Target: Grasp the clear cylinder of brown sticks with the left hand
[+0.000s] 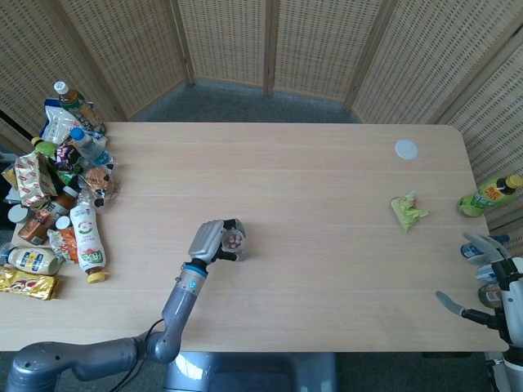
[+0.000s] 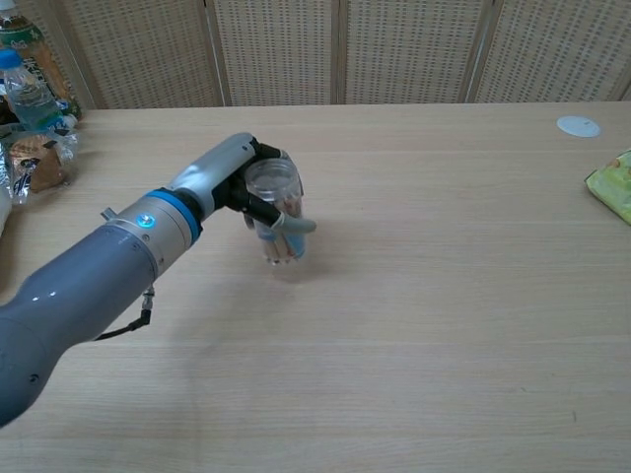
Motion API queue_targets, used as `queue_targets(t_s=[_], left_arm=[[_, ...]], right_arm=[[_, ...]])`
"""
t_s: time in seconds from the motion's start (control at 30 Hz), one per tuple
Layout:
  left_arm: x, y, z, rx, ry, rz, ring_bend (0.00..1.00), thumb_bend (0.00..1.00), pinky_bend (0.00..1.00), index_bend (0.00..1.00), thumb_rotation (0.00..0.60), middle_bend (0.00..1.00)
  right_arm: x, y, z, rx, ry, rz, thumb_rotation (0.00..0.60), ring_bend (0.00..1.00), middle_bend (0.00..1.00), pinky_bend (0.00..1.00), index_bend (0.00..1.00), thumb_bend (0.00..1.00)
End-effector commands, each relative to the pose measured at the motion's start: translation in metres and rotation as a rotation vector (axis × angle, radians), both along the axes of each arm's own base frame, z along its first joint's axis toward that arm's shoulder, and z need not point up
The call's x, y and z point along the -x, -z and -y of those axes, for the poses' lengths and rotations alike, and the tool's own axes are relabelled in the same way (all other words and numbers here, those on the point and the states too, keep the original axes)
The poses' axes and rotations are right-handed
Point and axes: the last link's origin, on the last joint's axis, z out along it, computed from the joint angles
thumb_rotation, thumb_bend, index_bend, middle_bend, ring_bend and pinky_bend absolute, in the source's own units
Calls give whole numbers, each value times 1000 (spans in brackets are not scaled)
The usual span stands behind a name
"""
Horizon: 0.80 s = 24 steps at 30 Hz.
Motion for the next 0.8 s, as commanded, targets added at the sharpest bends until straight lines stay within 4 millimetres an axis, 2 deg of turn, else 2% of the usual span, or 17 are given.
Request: queue_targets(t_s=[0.03, 0.33, 0.43, 0.63, 0.8], left_arm=[[-2, -32, -8, -75, 8, 25, 721, 67, 655, 861, 600, 808], [-22, -104, -13, -201, 51, 56, 723, 69, 654, 854, 600, 803], [-32, -121, -11, -217, 58, 75, 723, 68, 654, 852, 600, 795], [-53, -148, -8, -259, 91, 79, 723, 66, 654, 835, 600, 788], [-60, -155, -7, -266, 96, 69, 723, 66, 657, 826, 600, 781]], right_arm=[[0, 0, 0, 0, 0, 0, 600, 160, 222, 401, 156, 11], [-2, 2, -1, -1, -5, -10, 600, 160, 222, 401, 156, 11], [-2, 2, -1, -2, -4, -14, 600, 160, 222, 402, 156, 11], [-3, 3, -1, -6, -4, -17, 600, 160, 221, 402, 163, 10], [-4, 3, -2, -3, -8, -13, 600, 160, 221, 402, 170, 9]])
